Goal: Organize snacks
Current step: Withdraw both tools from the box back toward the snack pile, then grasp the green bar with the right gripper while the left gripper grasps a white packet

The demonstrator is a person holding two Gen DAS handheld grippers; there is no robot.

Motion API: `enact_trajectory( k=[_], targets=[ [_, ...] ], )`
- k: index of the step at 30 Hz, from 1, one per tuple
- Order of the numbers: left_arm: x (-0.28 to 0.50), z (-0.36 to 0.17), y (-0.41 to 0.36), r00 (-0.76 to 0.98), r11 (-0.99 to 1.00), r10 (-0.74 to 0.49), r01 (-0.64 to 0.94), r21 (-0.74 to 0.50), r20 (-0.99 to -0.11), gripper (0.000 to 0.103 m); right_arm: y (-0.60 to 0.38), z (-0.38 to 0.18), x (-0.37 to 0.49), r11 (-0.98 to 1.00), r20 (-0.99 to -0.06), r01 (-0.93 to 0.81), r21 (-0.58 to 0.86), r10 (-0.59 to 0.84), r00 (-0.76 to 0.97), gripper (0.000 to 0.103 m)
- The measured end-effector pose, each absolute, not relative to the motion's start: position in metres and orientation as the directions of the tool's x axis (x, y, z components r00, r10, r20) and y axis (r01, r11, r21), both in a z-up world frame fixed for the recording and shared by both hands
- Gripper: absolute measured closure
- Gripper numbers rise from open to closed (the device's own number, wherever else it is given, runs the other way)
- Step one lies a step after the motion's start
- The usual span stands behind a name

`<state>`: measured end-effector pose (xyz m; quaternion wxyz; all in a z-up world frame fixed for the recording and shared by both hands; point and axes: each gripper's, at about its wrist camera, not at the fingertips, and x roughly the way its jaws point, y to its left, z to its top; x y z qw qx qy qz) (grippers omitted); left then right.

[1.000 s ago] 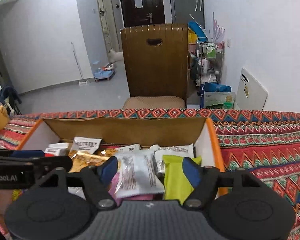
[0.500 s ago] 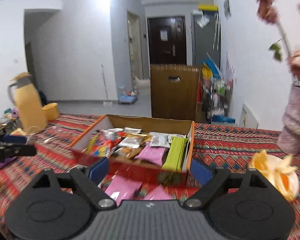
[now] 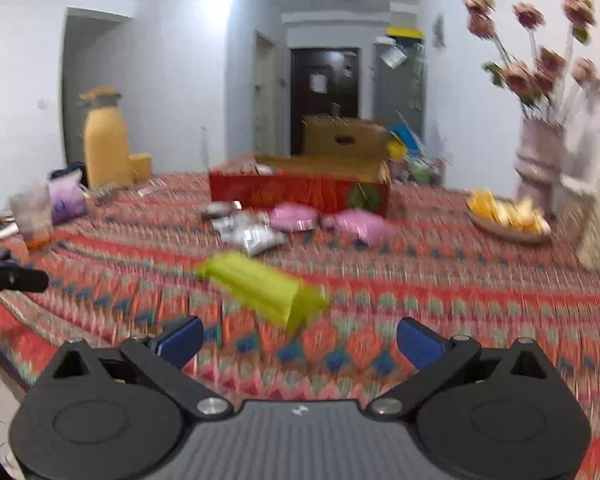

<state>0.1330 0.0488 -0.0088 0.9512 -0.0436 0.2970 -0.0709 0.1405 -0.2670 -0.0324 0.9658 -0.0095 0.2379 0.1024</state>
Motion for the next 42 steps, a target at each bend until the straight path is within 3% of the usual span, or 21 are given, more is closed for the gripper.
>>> enact_trajectory(
  k=[8,14,20,27,28,30,34,36,39,42],
  targets=[
    [0.119,-0.001,0.050,0.833,0.985,-0.165,0.118,-0.123,-0.528,0.000,-0.252,-0.029,0.115,0.981,-0.457,-0.193,0.015,0.178,0.872,0.000],
    [0.129,-0.007,0.056,0.817,0.989,-0.135,0.076,-0.127,-0.561,0.000,-0.256,-0.024,0.133,0.979,-0.471,-0.206,-0.008,0.178,0.864,0.005],
    [0.153,-0.008,0.058,0.814,0.991,-0.113,0.049,-0.127,-0.570,0.000,-0.245,-0.021,0.174,0.938,-0.497,-0.339,-0.072,0.261,0.828,0.019],
    [0.197,-0.005,0.055,0.803,0.994,-0.109,0.087,-0.065,-0.587,0.000,-0.212,-0.035,0.254,0.864,-0.561,-0.482,-0.145,0.330,0.759,0.021],
    [0.204,-0.004,0.054,0.802,0.994,-0.110,0.095,-0.056,-0.587,0.000,-0.209,-0.037,0.264,0.858,-0.569,-0.494,-0.140,0.338,0.749,0.023],
    [0.222,-0.003,0.050,0.794,0.994,-0.112,0.099,-0.054,-0.598,0.000,-0.205,-0.045,0.284,0.855,-0.594,-0.504,-0.120,0.345,0.727,0.046],
    [0.262,-0.006,0.032,0.762,0.987,-0.160,0.112,-0.116,-0.628,0.000,-0.218,-0.049,0.296,0.875,-0.598,-0.480,-0.069,0.349,0.721,0.057],
    [0.286,-0.010,0.017,0.738,0.981,-0.186,0.101,-0.166,-0.649,0.001,-0.235,-0.047,0.297,0.908,-0.596,-0.415,-0.058,0.302,0.744,0.070],
    [0.323,-0.017,-0.013,0.704,0.968,-0.234,0.105,-0.228,-0.670,0.001,-0.267,-0.045,0.302,0.954,-0.591,-0.289,-0.073,0.192,0.784,0.070],
    [0.354,-0.019,-0.054,0.713,0.964,-0.257,0.234,-0.124,-0.652,0.001,-0.300,-0.044,0.308,0.980,-0.583,-0.192,-0.049,0.128,0.803,0.070]
  ],
)
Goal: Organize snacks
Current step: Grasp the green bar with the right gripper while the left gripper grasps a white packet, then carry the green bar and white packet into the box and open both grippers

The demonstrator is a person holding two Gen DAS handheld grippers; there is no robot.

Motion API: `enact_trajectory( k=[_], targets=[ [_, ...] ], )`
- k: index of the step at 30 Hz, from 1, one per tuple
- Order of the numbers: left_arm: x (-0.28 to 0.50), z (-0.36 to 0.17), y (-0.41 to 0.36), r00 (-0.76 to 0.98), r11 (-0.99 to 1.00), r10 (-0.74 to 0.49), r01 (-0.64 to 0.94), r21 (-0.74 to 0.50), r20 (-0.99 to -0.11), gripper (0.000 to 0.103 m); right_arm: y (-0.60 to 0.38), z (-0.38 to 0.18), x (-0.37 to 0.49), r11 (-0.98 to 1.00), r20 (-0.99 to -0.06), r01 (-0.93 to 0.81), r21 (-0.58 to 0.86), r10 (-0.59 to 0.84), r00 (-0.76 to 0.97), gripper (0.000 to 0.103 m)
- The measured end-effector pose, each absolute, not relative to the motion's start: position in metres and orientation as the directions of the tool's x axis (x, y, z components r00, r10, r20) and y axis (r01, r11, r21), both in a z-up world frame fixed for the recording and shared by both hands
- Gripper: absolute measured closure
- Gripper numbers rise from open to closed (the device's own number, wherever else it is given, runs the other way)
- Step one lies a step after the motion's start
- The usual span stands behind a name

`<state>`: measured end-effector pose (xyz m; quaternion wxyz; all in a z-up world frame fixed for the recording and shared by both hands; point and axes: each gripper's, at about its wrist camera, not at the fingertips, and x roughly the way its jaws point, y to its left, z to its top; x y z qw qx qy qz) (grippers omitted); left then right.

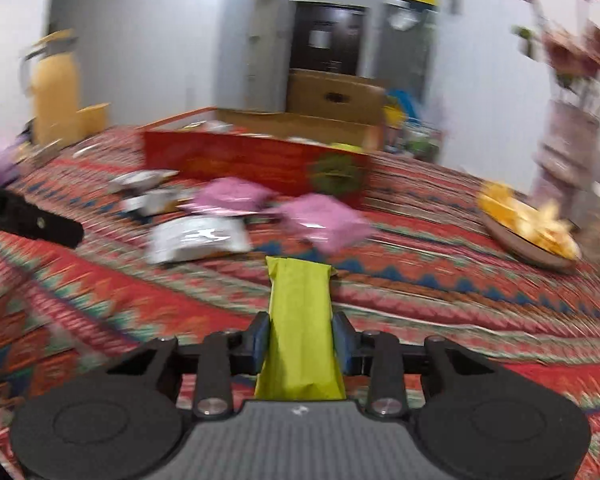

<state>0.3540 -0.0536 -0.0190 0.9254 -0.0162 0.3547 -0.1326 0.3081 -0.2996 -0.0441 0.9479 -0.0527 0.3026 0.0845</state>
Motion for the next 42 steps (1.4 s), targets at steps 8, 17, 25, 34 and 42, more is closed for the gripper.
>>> enact_trajectory(
  k=[8,17,25,34,42],
  targets=[
    [0.406,-0.045,-0.120,0.664,0.869,-0.300,0.486,0.090,-0.685,0.025,-0.324,-0.053,0.315,0.990,-0.576,-0.138,0.021,0.125,0.808,0.065],
    [0.407,-0.038,-0.112,0.613,0.892,-0.328,0.451,-0.023,-0.719,0.062,-0.323,-0.060,0.331,0.993,-0.607,-0.110,0.043,0.113,0.786,0.070],
    [0.283,-0.004,-0.053,0.695,0.951,-0.293,0.282,-0.127,-0.657,0.062,-0.313,-0.053,0.270,0.987,-0.598,-0.138,0.088,0.163,0.785,0.071],
    [0.170,0.001,0.026,0.736,0.976,-0.209,0.118,-0.182,-0.644,0.062,-0.285,-0.033,0.171,0.980,-0.567,-0.137,0.147,0.197,0.800,0.071],
    [0.143,0.007,0.048,0.769,0.970,-0.214,0.092,-0.226,-0.602,0.062,-0.261,-0.010,0.141,0.982,-0.523,-0.160,0.096,0.186,0.832,0.071]
  ],
)
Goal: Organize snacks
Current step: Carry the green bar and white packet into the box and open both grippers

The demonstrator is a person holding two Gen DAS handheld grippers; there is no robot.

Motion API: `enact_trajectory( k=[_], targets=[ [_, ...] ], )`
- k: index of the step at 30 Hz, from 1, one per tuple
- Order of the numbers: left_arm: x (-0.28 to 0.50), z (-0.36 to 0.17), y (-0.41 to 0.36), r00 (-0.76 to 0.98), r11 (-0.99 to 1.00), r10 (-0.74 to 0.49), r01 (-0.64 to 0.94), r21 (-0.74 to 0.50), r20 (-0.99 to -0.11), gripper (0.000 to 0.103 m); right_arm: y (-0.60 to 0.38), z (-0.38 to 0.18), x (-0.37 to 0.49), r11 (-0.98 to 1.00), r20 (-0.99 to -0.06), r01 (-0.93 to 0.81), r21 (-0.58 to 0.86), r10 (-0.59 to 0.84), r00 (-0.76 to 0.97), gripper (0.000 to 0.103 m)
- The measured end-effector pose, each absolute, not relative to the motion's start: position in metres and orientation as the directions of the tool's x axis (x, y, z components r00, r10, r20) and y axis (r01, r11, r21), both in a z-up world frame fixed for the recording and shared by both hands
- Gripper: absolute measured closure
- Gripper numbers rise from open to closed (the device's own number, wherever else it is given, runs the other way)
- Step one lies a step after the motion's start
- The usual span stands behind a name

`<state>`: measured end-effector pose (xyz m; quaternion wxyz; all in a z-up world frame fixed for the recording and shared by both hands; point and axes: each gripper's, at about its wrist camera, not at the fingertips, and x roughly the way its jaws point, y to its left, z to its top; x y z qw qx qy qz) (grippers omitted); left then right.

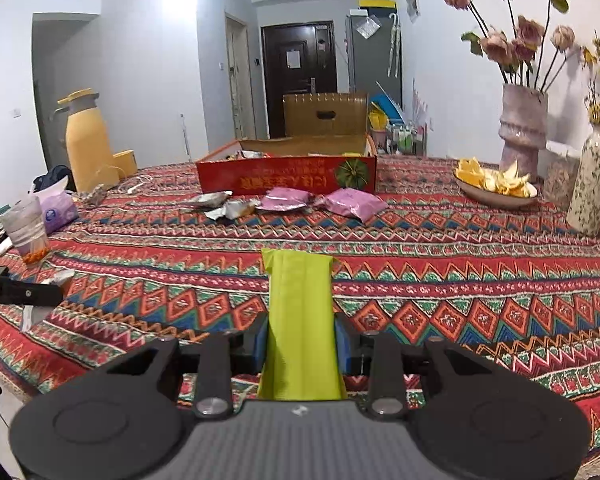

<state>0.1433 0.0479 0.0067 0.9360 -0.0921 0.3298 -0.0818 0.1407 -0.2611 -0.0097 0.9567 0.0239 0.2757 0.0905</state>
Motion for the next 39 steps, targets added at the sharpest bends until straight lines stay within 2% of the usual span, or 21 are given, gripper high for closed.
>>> enact_trajectory(
  k=[10,15,20,23,26,31,36,39],
  targets=[
    [0.150,0.004,0.048,0.765,0.967,-0.222,0.095,-0.235,-0.604,0.062,-0.260,-0.010,0.140,0.984,-0.527,-0.154,0.090,0.178,0.831,0.071],
    [0.172,0.009,0.045,0.758,0.957,-0.264,0.131,-0.257,-0.596,0.062,-0.264,-0.016,0.155,0.983,-0.542,-0.153,0.107,0.186,0.820,0.071],
    [0.224,0.047,0.030,0.785,0.963,-0.268,0.200,-0.182,-0.558,0.062,-0.277,0.000,0.189,0.969,-0.522,-0.203,0.140,0.247,0.817,0.071],
    [0.275,0.075,0.016,0.812,0.963,-0.267,0.241,-0.120,-0.519,0.062,-0.286,0.027,0.221,0.965,-0.482,-0.243,0.099,0.260,0.837,0.071],
    [0.337,0.095,0.004,0.819,0.957,-0.287,0.266,-0.113,-0.497,0.061,-0.297,0.061,0.268,0.960,-0.431,-0.268,0.083,0.277,0.859,0.071],
    [0.463,0.096,-0.009,0.774,0.945,-0.326,0.256,-0.203,-0.543,0.061,-0.306,0.098,0.388,0.953,-0.399,-0.273,0.132,0.303,0.865,0.070],
    [0.562,0.057,-0.029,0.725,0.945,-0.323,0.218,-0.242,-0.608,0.061,-0.302,0.077,0.530,0.948,-0.496,-0.186,0.257,0.295,0.817,0.070],
    [0.592,0.026,-0.041,0.707,0.966,-0.258,0.170,-0.195,-0.658,0.061,-0.286,0.041,0.593,0.972,-0.579,-0.109,0.209,0.213,0.787,0.070]
  ],
)
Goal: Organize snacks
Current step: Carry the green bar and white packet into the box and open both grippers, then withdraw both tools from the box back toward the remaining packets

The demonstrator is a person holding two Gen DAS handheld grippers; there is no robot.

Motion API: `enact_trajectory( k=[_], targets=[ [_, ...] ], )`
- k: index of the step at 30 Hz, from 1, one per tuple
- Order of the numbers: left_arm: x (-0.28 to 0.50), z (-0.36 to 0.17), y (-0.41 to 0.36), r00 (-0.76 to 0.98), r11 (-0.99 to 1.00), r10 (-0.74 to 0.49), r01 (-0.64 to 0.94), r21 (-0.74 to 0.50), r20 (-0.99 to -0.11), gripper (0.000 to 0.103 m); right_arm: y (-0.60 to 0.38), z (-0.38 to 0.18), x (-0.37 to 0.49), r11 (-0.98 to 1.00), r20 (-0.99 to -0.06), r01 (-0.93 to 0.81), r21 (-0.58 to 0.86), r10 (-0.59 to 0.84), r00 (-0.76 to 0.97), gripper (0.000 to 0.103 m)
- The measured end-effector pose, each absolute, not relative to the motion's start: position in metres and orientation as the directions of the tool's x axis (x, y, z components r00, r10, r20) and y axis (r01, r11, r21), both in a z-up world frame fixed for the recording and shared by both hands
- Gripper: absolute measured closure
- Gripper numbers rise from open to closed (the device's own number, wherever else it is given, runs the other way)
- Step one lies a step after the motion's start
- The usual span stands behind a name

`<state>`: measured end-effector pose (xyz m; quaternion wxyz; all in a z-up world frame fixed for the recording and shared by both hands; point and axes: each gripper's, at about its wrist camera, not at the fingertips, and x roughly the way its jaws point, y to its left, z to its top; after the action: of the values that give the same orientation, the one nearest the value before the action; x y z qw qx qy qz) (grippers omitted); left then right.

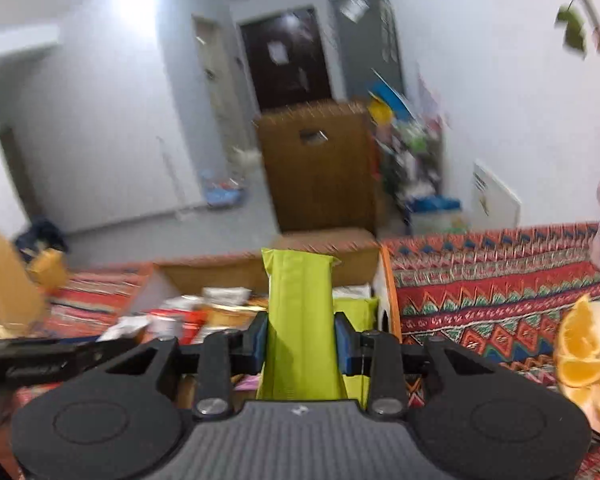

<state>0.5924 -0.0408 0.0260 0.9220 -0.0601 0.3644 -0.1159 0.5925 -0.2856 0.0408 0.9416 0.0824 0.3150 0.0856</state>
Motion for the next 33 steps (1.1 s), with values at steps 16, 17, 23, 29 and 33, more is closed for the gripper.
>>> enact_trajectory(
  k=[16,17,23,29,33],
  targets=[
    [0.560,0.035,-0.019,0.696,0.971,-0.237,0.186,-0.148,-0.678,0.022,-0.271,0.015,0.596,0.991,-0.591,-0.056,0.123,0.118,0.798,0.034],
    [0.546,0.043,-0.015,0.702,0.972,-0.231,0.190,-0.136,-0.673,0.021,-0.276,0.022,0.586,0.990,-0.582,-0.066,0.126,0.128,0.803,0.033],
    [0.436,0.083,0.014,0.761,0.964,-0.249,0.257,-0.074,-0.599,0.009,-0.300,0.074,0.486,0.982,-0.516,-0.161,0.096,0.188,0.836,0.016],
    [0.296,0.082,0.046,0.829,0.968,-0.209,0.251,0.012,-0.519,0.000,-0.310,0.093,0.344,0.972,-0.450,-0.236,0.023,0.220,0.865,0.002],
    [0.214,0.060,0.059,0.845,0.989,-0.119,0.149,0.015,-0.520,0.000,-0.303,0.082,0.253,0.964,-0.433,-0.249,-0.092,0.187,0.882,0.000]
  ],
)
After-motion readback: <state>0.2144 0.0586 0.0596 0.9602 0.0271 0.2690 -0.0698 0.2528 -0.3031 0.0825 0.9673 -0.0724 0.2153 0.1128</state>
